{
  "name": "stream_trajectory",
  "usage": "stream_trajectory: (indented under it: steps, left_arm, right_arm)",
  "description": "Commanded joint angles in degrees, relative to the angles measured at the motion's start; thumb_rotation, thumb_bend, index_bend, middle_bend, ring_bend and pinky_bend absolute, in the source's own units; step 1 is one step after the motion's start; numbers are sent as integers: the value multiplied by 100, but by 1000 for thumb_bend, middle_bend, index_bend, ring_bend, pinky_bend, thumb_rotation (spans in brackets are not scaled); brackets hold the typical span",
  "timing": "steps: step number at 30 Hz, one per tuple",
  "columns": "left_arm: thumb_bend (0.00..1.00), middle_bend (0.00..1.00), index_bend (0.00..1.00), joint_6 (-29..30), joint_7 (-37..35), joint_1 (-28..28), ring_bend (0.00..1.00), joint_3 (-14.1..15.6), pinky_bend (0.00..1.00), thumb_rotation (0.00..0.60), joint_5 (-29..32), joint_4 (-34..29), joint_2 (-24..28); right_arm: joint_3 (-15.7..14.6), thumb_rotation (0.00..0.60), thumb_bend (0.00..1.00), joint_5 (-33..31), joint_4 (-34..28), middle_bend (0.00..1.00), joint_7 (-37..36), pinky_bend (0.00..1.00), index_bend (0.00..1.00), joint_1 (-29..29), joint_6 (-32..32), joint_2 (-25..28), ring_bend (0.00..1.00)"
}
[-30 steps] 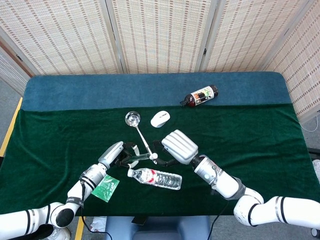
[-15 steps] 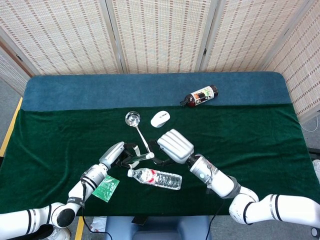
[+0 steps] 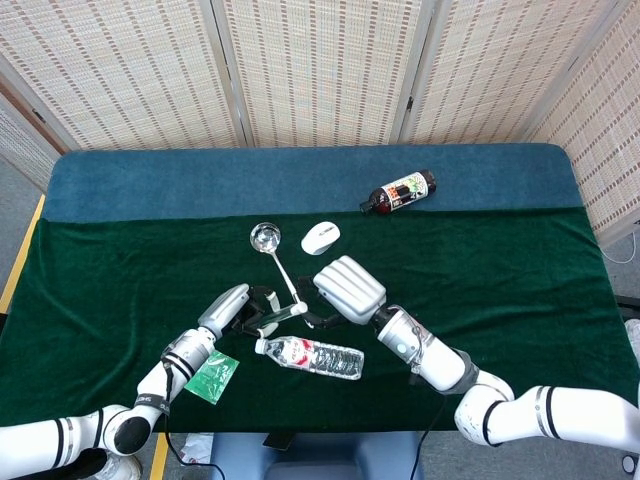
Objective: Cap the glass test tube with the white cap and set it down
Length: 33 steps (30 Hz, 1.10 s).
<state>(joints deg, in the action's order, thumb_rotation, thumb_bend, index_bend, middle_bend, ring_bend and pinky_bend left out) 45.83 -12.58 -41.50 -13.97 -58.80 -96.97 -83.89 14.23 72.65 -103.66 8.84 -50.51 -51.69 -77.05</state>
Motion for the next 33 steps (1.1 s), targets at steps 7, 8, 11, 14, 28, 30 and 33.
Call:
stream_trajectory:
  steps: [7, 8, 11, 14, 28, 30, 33]
  left_arm:
    - [493, 973, 678, 0, 24, -11, 969, 20, 897, 600, 35, 6, -8]
    - [493, 973, 678, -1, 22, -11, 969, 22, 897, 600, 35, 8, -8]
    - [493, 973, 678, 12, 32, -10, 969, 31, 896, 600, 22, 11, -16]
    - [493, 973, 678, 5, 42, -12, 969, 43, 897, 600, 27, 14, -13]
    - [493, 973, 678, 37, 109, -30, 969, 50, 897, 600, 50, 21, -35]
    - [493, 973, 678, 39, 129, -35, 969, 52, 897, 600, 62, 26, -33]
    - [493, 973, 678, 40, 147, -40, 969, 50, 897, 600, 90, 29, -27]
  right_arm:
    - [-27, 521, 643, -19, 16, 1000, 24, 1000, 712, -36, 5, 0, 1000]
    - [-32, 520, 643, -39, 16, 1000, 27, 1000, 712, -42, 14, -5, 1000]
    - [-10, 522, 643, -19, 7, 1000, -58, 1000, 713, -39, -20, -13, 1000]
    - [-18, 523, 643, 2, 7, 1000, -65, 1000, 715, -46, -19, 7, 1000]
    - [-71, 522, 643, -202, 117, 1000, 208, 1000, 718, -175, 72, -118, 1000]
    - [-76, 524, 643, -245, 124, 1000, 259, 1000, 719, -191, 76, -139, 1000]
    - [-80, 522, 643, -323, 125, 1000, 338, 1000, 721, -214, 82, -153, 1000]
